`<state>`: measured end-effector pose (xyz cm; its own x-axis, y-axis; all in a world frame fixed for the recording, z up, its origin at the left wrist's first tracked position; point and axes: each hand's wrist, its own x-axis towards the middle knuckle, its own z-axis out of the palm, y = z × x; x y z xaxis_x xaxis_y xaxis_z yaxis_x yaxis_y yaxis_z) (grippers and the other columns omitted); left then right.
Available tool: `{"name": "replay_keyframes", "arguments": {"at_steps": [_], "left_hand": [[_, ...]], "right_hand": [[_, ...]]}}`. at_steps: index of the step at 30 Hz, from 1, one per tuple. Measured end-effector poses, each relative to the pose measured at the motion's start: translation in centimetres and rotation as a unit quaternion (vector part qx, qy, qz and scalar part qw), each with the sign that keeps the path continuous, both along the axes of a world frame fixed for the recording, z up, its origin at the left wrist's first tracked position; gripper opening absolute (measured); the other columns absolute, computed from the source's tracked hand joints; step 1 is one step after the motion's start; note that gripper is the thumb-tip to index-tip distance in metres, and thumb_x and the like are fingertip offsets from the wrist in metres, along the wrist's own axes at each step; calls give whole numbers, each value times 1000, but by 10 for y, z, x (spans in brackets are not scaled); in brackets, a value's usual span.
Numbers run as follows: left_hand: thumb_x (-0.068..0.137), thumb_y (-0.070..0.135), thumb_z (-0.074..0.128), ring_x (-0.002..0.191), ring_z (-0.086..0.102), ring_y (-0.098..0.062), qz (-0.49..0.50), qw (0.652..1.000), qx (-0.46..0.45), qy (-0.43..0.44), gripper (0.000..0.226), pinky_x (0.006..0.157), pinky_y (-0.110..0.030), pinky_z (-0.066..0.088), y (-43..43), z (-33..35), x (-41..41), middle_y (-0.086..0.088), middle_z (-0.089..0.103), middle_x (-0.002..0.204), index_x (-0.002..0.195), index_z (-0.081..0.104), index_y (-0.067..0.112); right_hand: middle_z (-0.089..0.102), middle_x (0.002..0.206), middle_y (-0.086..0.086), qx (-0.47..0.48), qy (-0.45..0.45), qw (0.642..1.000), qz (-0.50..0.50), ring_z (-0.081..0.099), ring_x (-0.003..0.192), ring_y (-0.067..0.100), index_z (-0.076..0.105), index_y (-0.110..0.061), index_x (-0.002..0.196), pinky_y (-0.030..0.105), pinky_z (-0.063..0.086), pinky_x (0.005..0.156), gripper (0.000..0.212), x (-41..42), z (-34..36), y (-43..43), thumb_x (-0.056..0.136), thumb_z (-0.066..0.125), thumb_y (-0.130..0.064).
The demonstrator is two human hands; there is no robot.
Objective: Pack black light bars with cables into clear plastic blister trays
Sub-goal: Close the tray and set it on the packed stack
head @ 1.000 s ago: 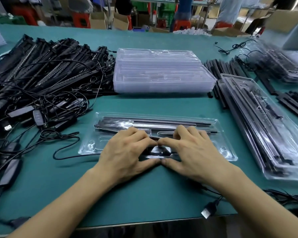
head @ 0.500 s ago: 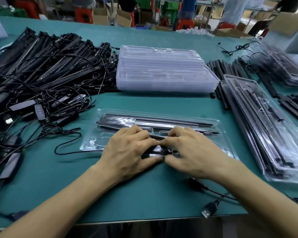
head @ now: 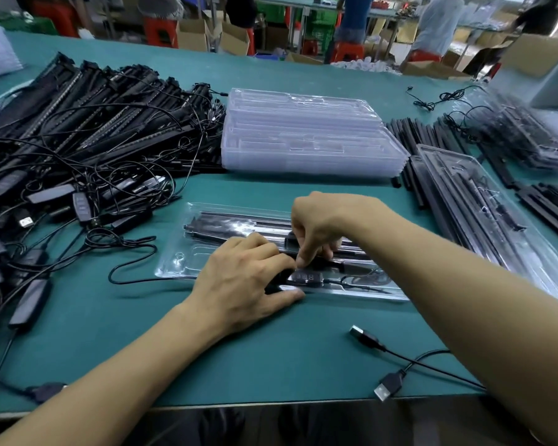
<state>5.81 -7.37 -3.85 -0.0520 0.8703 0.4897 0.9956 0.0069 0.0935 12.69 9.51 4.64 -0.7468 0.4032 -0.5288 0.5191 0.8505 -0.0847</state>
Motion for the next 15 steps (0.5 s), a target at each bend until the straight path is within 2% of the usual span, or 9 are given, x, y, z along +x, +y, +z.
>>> {"name": "replay_keyframes", "arguments": {"at_steps": [2,4,8,12,15], "left_hand": [[83,63,54,91,61,-19,0,1000,6,-3,42,78,-34,50,0,0,1,10,65,83,99,73,29],[83,64,54,91,61,-19,-4,1000,6,-4,42,78,-34,51,0,-1,2,11,66,84,98,73,29],[84,64,56,92,61,-19,-8,1000,-1,-3,40,77,-35,51,2,-2,0,10,66,85,99,72,30],[86,64,51,92,60,-19,-8,1000,-9,2,43,77,-36,51,2,-2,0,11,66,87,104,71,32],[85,65,52,92,61,-20,-8,1000,-7,-2,44,77,-35,51,2,0,0,10,67,87,103,73,31]], "right_hand": [[69,55,3,-25,-27,999,11,71,56,17,69,-6,74,25,55,51,31,-5,3,1,69,88,-31],[69,56,5,-34,-41,998,19,71,55,16,69,-2,77,22,52,48,32,-8,3,1,71,87,-28],[68,53,4,-5,-50,997,52,69,50,15,69,-3,75,24,54,50,28,-14,1,-2,71,86,-25],[67,51,4,5,-20,998,62,69,50,19,66,-5,71,32,61,59,26,-13,-3,-3,69,88,-20],[66,50,5,-18,-4,999,49,69,50,19,65,-7,69,30,59,55,27,-10,-3,2,68,89,-20]]}}
